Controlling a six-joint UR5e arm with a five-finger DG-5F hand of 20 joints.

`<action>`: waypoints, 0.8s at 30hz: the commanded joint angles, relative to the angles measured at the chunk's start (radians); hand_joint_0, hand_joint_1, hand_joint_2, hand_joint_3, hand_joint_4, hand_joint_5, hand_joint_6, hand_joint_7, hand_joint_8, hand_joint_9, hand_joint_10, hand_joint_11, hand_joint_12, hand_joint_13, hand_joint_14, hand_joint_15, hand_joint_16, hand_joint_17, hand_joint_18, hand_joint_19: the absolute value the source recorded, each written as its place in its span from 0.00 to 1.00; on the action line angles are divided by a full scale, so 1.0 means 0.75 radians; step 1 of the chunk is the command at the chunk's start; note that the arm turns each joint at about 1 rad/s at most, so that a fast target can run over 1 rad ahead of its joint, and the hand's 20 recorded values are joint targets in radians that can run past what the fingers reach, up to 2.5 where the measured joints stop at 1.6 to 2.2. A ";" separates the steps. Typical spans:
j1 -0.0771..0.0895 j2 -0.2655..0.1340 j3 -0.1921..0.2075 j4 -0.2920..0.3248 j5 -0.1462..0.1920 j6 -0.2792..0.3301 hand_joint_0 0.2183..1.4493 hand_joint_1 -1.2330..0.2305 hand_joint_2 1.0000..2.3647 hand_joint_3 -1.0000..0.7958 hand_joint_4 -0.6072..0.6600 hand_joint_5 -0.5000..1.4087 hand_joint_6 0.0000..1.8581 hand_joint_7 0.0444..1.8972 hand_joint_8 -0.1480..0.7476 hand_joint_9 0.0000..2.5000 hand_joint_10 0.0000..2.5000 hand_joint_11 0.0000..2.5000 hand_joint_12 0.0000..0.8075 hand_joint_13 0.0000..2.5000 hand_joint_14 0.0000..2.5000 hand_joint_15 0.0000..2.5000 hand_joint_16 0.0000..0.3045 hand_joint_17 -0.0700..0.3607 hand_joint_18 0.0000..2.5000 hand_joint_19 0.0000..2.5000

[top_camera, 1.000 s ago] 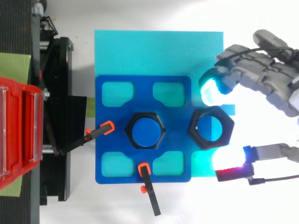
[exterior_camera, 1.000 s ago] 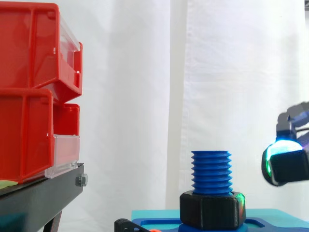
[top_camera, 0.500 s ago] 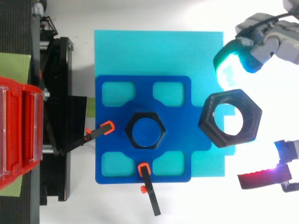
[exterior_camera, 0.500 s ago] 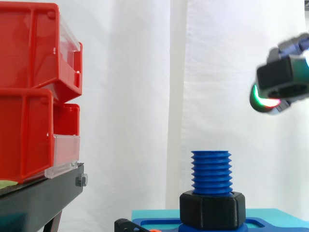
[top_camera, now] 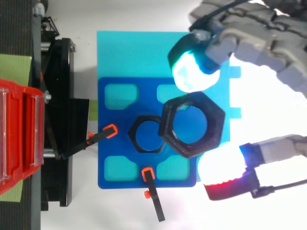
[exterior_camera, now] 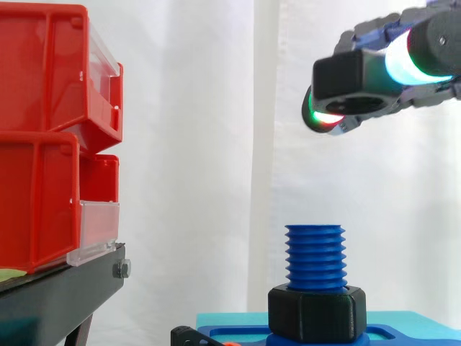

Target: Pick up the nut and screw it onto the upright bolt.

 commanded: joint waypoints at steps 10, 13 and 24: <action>-0.042 -0.025 -0.002 0.068 -0.059 -0.057 0.27 0.40 0.00 0.28 0.69 0.19 0.27 0.72 0.51 0.22 0.00 0.00 0.43 0.15 0.00 0.00 0.13 0.37 0.05 0.00; -0.044 -0.057 0.000 0.066 -0.057 -0.057 0.27 0.39 0.00 0.28 0.68 0.19 0.27 0.72 0.51 0.22 0.00 0.00 0.43 0.14 0.00 0.00 0.13 0.37 0.03 0.00; -0.044 -0.129 -0.002 0.170 -0.065 -0.053 0.27 0.39 0.00 0.28 0.69 0.19 0.27 0.72 0.51 0.24 0.00 0.00 0.42 0.15 0.00 0.00 0.13 0.37 0.03 0.00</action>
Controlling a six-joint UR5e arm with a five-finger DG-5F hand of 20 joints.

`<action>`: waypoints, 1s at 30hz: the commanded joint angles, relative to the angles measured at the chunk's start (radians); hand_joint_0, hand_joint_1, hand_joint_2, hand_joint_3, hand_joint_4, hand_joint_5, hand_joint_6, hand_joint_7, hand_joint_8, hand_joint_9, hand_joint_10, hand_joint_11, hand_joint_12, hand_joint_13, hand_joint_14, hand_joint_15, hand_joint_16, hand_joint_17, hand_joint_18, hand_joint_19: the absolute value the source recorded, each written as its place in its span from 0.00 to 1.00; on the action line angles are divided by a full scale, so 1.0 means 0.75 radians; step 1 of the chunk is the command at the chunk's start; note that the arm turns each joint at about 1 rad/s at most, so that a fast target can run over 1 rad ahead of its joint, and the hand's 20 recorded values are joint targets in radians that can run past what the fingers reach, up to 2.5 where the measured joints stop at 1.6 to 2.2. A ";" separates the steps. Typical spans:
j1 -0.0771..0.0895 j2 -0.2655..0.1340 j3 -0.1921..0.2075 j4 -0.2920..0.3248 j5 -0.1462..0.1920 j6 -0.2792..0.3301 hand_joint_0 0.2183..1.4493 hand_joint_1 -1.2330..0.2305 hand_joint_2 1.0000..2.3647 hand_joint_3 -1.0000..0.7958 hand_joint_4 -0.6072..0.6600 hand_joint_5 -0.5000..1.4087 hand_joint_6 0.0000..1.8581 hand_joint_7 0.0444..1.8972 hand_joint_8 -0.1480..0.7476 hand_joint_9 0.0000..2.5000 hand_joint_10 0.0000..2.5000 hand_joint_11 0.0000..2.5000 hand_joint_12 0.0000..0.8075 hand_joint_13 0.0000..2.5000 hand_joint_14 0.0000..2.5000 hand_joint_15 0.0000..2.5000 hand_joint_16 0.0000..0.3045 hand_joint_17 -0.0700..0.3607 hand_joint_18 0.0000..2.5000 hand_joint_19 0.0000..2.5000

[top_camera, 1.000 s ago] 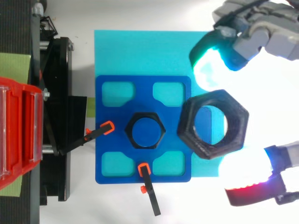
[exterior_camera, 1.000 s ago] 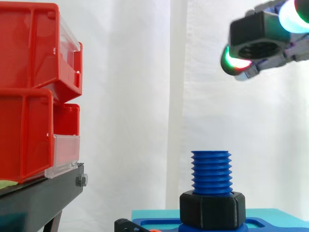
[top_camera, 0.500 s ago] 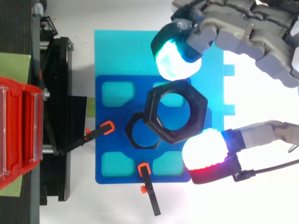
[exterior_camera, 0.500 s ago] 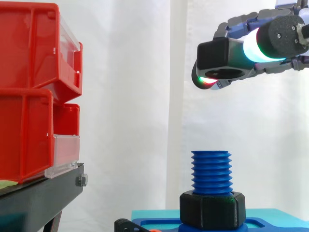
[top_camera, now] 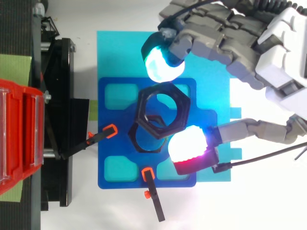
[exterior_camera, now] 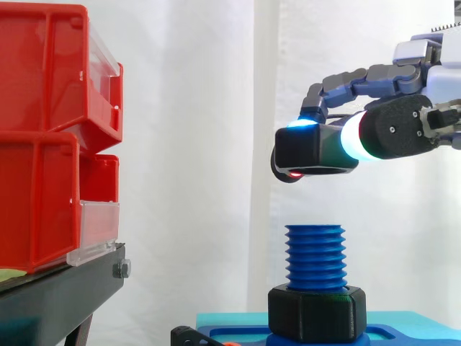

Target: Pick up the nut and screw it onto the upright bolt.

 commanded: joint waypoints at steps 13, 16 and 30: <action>0.008 -0.063 0.000 0.068 -0.011 -0.001 0.27 0.39 0.00 0.28 0.69 0.19 0.27 0.72 0.52 0.26 0.00 0.00 0.42 0.16 0.00 0.00 0.13 0.36 0.06 0.00; 0.008 -0.063 0.000 0.051 -0.011 -0.001 0.27 0.39 0.00 0.28 0.69 0.19 0.27 0.72 0.52 0.26 0.00 0.00 0.42 0.17 0.00 0.00 0.13 0.36 0.06 0.00; 0.029 -0.063 0.000 -0.004 -0.011 0.016 0.26 0.39 0.00 0.28 0.69 0.19 0.27 0.72 0.52 0.27 0.00 0.00 0.42 0.18 0.00 0.00 0.13 0.36 0.08 0.00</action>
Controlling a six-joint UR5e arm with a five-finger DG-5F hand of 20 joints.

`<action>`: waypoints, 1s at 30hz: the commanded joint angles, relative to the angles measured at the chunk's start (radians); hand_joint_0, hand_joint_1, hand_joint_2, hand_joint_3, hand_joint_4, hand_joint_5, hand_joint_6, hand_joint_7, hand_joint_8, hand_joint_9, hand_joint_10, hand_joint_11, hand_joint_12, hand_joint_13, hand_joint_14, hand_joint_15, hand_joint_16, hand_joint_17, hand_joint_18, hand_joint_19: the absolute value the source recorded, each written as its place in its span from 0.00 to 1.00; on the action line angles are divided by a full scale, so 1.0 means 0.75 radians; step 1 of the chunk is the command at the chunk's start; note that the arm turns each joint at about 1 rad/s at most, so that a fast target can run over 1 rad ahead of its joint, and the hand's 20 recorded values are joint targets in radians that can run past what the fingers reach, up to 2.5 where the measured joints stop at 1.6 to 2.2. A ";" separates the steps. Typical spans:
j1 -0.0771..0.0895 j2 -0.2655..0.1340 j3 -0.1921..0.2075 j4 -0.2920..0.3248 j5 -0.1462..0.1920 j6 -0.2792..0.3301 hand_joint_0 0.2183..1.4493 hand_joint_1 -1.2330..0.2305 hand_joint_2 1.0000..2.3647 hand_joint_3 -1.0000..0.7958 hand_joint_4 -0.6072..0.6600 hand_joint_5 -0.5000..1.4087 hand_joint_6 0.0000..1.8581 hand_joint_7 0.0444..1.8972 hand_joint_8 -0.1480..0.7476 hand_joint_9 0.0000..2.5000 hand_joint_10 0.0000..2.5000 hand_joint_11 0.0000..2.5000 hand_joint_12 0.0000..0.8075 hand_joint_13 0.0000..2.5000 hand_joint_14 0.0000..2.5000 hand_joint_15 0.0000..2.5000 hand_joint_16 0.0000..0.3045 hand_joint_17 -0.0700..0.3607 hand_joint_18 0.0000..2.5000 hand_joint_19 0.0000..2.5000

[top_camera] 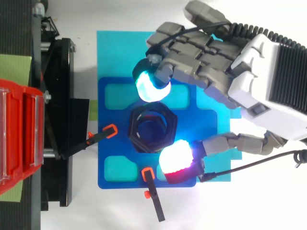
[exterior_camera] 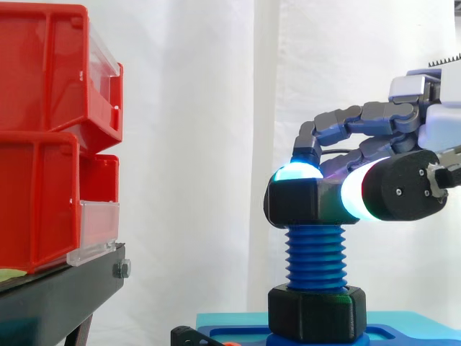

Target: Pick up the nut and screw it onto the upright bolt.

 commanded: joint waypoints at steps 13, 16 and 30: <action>0.016 0.000 0.000 -0.022 0.000 0.023 0.26 0.39 0.00 0.28 0.69 0.19 0.27 0.72 0.53 0.27 0.00 0.00 0.43 0.19 0.00 0.00 0.13 0.37 0.09 0.00; 0.018 0.000 0.000 -0.020 0.000 0.025 0.26 0.39 0.00 0.28 0.69 0.19 0.27 0.72 0.53 0.27 0.00 0.00 0.43 0.19 0.00 0.00 0.13 0.37 0.09 0.00; 0.018 0.000 0.000 -0.041 0.000 0.031 0.26 0.39 0.00 0.28 0.69 0.20 0.27 0.71 0.53 0.28 0.00 0.00 0.43 0.19 0.00 0.00 0.13 0.37 0.10 0.00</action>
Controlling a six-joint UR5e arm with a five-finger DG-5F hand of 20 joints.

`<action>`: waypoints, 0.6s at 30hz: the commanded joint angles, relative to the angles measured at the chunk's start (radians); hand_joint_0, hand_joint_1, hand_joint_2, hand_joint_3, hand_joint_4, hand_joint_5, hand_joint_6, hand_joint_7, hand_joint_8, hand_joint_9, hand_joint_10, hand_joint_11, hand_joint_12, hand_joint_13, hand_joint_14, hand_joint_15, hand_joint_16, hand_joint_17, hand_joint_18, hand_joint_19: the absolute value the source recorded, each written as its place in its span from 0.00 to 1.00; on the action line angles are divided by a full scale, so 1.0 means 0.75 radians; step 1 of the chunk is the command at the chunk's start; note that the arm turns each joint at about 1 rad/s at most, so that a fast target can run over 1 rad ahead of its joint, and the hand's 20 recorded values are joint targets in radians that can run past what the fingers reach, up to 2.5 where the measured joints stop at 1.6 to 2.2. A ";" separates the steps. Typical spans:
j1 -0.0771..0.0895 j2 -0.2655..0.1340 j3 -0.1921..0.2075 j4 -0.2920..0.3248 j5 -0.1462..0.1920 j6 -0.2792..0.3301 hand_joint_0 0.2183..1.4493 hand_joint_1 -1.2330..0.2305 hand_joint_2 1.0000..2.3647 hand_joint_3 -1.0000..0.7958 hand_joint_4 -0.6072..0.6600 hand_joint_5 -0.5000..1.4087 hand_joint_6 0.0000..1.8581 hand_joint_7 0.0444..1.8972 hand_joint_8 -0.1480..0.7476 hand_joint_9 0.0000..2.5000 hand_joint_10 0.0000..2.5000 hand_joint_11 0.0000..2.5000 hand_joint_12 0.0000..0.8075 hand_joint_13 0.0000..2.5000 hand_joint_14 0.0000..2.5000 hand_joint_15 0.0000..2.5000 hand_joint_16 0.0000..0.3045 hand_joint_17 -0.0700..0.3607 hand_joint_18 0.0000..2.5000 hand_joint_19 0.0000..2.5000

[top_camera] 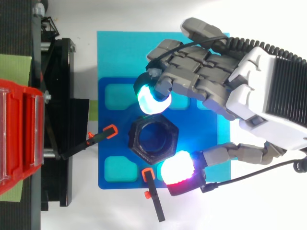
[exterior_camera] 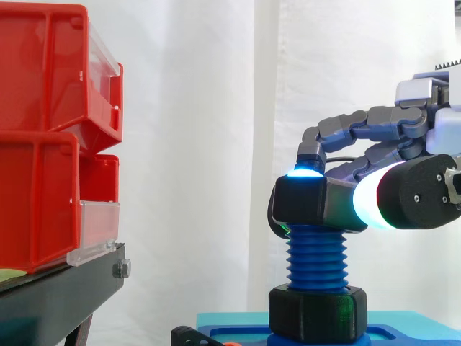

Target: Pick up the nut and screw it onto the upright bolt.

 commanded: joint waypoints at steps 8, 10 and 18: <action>0.002 0.000 0.000 -0.023 0.000 0.009 0.26 0.39 0.00 0.28 0.69 0.20 0.27 0.72 0.53 0.28 0.00 0.01 0.43 0.20 0.00 0.00 0.13 0.37 0.10 0.00; 0.000 0.000 0.000 -0.021 0.000 0.009 0.26 0.39 0.00 0.28 0.69 0.20 0.27 0.71 0.53 0.28 0.00 0.00 0.43 0.20 0.00 0.00 0.13 0.37 0.10 0.00; -0.009 0.000 -0.002 -0.013 -0.016 0.007 0.26 0.39 0.00 0.28 0.69 0.20 0.27 0.71 0.53 0.28 0.00 0.00 0.43 0.20 0.00 0.00 0.13 0.37 0.10 0.00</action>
